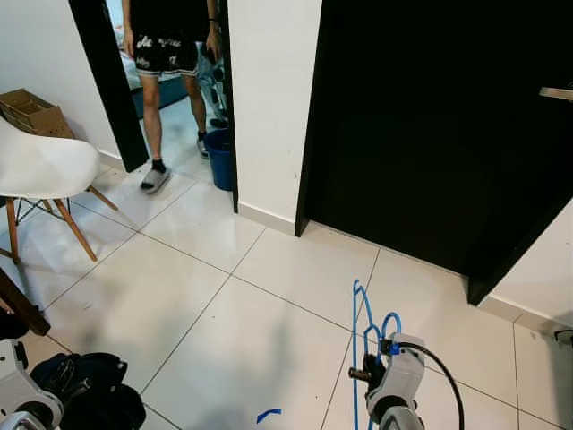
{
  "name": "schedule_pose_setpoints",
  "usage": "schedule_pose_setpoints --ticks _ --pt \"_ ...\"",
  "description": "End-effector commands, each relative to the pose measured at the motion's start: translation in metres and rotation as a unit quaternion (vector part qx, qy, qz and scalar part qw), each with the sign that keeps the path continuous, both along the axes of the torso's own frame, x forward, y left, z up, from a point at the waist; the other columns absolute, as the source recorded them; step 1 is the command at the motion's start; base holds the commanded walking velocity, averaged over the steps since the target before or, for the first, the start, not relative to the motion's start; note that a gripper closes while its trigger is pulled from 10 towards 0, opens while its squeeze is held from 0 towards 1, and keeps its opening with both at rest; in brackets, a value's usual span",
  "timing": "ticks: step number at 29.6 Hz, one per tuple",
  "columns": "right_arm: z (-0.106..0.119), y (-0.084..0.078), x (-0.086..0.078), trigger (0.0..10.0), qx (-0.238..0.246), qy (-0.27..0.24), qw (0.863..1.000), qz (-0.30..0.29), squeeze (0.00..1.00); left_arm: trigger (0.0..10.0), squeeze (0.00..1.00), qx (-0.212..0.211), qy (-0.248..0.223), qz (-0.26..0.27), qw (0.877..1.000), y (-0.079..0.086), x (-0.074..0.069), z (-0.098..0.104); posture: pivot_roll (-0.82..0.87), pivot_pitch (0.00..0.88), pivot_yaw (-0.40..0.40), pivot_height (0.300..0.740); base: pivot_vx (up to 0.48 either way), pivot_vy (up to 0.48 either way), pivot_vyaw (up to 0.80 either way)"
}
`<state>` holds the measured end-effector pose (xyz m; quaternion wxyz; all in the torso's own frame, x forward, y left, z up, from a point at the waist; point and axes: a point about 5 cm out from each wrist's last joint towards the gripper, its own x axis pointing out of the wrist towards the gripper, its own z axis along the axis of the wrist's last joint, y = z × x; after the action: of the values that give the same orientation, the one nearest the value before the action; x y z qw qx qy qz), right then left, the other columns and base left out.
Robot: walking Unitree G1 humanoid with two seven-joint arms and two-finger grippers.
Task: Hang hanger
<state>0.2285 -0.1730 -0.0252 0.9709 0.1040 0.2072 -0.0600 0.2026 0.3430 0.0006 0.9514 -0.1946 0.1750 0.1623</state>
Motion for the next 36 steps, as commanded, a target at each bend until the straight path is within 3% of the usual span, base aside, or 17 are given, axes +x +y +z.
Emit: schedule_pose_setpoints --ticks 1,14,23,25,28,29,31,36 --pt "0.001 -0.001 0.001 10.0 0.005 0.000 1.000 -0.002 0.00 10.0 0.00 0.014 -0.006 0.000 1.000 0.008 0.000 0.007 0.27 0.079 -0.013 0.740 0.000 0.000 0.00" --pt "0.003 -0.001 0.007 10.0 0.003 -0.002 1.000 -0.003 0.00 10.0 0.00 0.017 -0.003 -0.005 1.000 0.007 0.007 0.009 0.25 0.064 0.012 0.740 0.000 0.000 0.00" --pt "0.005 -0.017 0.017 10.0 -0.020 0.007 1.000 -0.011 0.00 10.0 0.00 0.028 -0.006 -0.021 0.999 -0.005 0.021 0.010 0.18 0.033 0.012 0.740 0.000 0.000 0.00" --pt "0.007 -0.034 0.020 10.0 -0.046 0.013 0.999 -0.015 0.00 10.0 0.00 0.025 -0.026 -0.035 0.999 -0.016 0.030 0.011 0.14 0.019 0.009 0.740 0.000 0.000 0.00" --pt "0.011 -0.057 0.020 10.0 -0.070 0.015 0.997 -0.027 0.00 10.0 0.00 0.031 -0.027 -0.070 0.997 -0.048 0.065 0.018 0.09 0.000 0.015 0.740 0.000 0.000 0.00" --pt "0.011 -0.057 0.020 10.0 -0.070 0.015 0.997 -0.027 0.00 10.0 0.00 0.031 -0.027 -0.070 0.997 -0.048 0.065 0.018 0.09 0.000 0.015 0.740 0.000 0.000 0.00" --pt "0.011 -0.065 0.019 10.0 -0.047 0.010 0.998 -0.048 0.00 10.0 0.00 0.033 -0.034 -0.098 0.994 -0.065 0.076 0.020 0.06 0.000 0.023 0.740 0.000 0.000 0.00" --pt "0.017 -0.082 0.019 10.0 -0.056 0.000 0.997 -0.044 0.00 10.0 0.00 0.040 -0.031 -0.141 0.989 -0.095 0.092 0.022 -0.01 0.008 0.014 0.740 0.000 0.000 0.00"
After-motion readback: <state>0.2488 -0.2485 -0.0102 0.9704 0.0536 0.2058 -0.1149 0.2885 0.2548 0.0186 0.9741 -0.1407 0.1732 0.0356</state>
